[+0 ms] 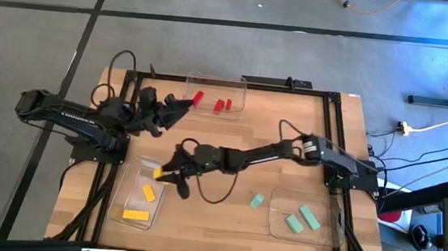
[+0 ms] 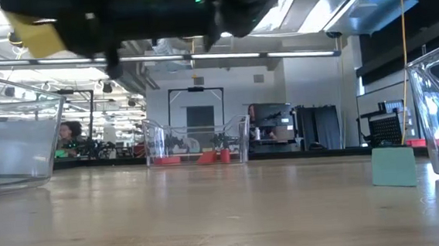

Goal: Sort & place blocks by color
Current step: Put the yellow block in the left transparent bin, then put the blue block in the right transparent bin

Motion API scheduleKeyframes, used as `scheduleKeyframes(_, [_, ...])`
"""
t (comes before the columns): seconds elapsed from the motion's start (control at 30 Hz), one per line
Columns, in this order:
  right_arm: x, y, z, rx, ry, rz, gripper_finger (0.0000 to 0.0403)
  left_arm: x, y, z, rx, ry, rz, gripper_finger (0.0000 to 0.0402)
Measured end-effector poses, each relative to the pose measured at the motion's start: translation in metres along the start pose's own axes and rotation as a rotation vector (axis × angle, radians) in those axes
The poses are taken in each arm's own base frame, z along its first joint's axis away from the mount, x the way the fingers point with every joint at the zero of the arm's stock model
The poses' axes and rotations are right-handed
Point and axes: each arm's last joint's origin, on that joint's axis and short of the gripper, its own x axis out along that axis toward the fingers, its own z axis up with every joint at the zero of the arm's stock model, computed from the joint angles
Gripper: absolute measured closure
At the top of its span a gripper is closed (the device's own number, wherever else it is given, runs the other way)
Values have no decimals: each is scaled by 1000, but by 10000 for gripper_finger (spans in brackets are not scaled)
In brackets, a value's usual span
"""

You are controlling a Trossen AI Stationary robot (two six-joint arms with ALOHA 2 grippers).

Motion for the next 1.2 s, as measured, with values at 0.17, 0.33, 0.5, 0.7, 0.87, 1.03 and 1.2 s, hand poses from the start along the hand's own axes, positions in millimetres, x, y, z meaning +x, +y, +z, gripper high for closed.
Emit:
scheduleKeyframes(0.17, [23,-7,-10,45,-19,18,278,-4,-5,10,-105,-30,-22,150])
scheduleKeyframes(0.33, [33,-14,-22,101,-10,6,278,-7,-8,16,-116,-49,-35,150])
scheduleKeyframes(0.5, [33,-13,-21,127,-5,3,177,-8,-9,17,-110,-53,-38,150])
scheduleKeyframes(0.7, [26,-23,-3,155,-1,46,21,-8,-9,17,-109,-53,-38,150])
scheduleKeyframes(0.87, [11,-33,21,137,115,116,71,-8,-9,17,-108,-53,-38,150])
scheduleKeyframes(1.03, [-18,-41,45,72,352,145,89,-8,-9,17,-81,-53,-37,150])
scheduleKeyframes(1.2, [-67,-42,47,-27,666,83,90,-8,-9,17,-73,-54,-36,150])
